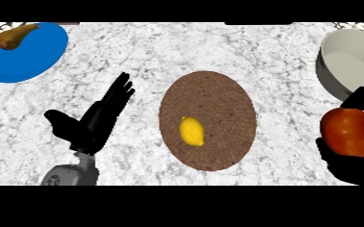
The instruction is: Pick the tomato from the placemat and place it in the bowl
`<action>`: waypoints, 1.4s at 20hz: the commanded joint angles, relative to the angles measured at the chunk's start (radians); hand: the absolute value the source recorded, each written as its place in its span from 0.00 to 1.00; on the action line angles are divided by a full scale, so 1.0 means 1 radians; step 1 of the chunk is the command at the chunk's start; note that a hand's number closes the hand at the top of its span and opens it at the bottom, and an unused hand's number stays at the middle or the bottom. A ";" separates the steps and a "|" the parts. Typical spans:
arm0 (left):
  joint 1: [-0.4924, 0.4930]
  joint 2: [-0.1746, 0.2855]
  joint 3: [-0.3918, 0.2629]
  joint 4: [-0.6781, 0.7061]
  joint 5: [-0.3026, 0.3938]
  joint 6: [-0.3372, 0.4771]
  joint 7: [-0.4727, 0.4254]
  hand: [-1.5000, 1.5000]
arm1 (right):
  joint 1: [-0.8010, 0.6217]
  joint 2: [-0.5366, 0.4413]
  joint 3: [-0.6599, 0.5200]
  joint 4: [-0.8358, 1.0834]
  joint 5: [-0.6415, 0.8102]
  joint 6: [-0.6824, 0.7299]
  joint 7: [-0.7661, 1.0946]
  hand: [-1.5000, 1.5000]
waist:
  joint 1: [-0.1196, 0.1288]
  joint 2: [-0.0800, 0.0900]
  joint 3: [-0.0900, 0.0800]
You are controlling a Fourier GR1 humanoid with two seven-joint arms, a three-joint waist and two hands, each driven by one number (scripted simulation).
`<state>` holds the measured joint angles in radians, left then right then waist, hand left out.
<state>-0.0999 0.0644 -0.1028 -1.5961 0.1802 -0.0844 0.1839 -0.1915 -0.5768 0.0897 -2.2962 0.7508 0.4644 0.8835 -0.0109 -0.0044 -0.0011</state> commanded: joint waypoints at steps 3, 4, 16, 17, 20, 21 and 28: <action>-0.014 -0.023 -0.014 0.049 -0.004 -0.019 -0.015 0.50 | -0.182 0.010 -0.140 0.012 -0.092 0.120 0.082 1.00 | 0.013 0.004 0.000; 0.053 -0.019 -0.026 -0.023 -0.017 -0.008 -0.023 0.50 | -0.152 -0.016 -0.223 0.049 -0.126 0.115 0.017 1.00 | 0.013 0.003 0.001; -0.011 -0.027 -0.004 0.049 -0.036 -0.018 -0.052 0.50 | -0.261 -0.059 -0.350 0.524 -0.030 -0.101 -0.315 1.00 | 0.016 0.007 0.001; -0.052 -0.013 0.021 -0.011 0.006 -0.010 0.057 0.50 | -0.294 -0.095 -0.413 0.527 -0.084 -0.063 -0.322 1.00 | 0.015 0.005 0.001; -0.023 0.008 0.040 0.067 0.011 -0.063 -0.029 0.50 | -0.342 -0.112 -0.396 0.725 -0.018 -0.167 -0.436 1.00 | 0.021 0.008 0.001; 0.009 -0.027 -0.009 -0.020 -0.020 -0.013 0.015 0.50 | -0.371 -0.110 -0.389 0.804 -0.005 -0.204 -0.473 1.00 | 0.028 0.007 0.002; -0.036 -0.013 0.030 0.086 -0.001 -0.059 -0.049 0.50 | -0.468 -0.123 -0.313 1.199 0.170 -0.426 -0.655 1.00 | 0.036 0.012 0.001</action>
<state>-0.1426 0.0401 -0.0907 -1.5436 0.1666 -0.1148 0.1709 -0.5833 -0.6934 -0.2617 -1.2761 0.8404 0.1228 0.2861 0.0224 0.0078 0.0010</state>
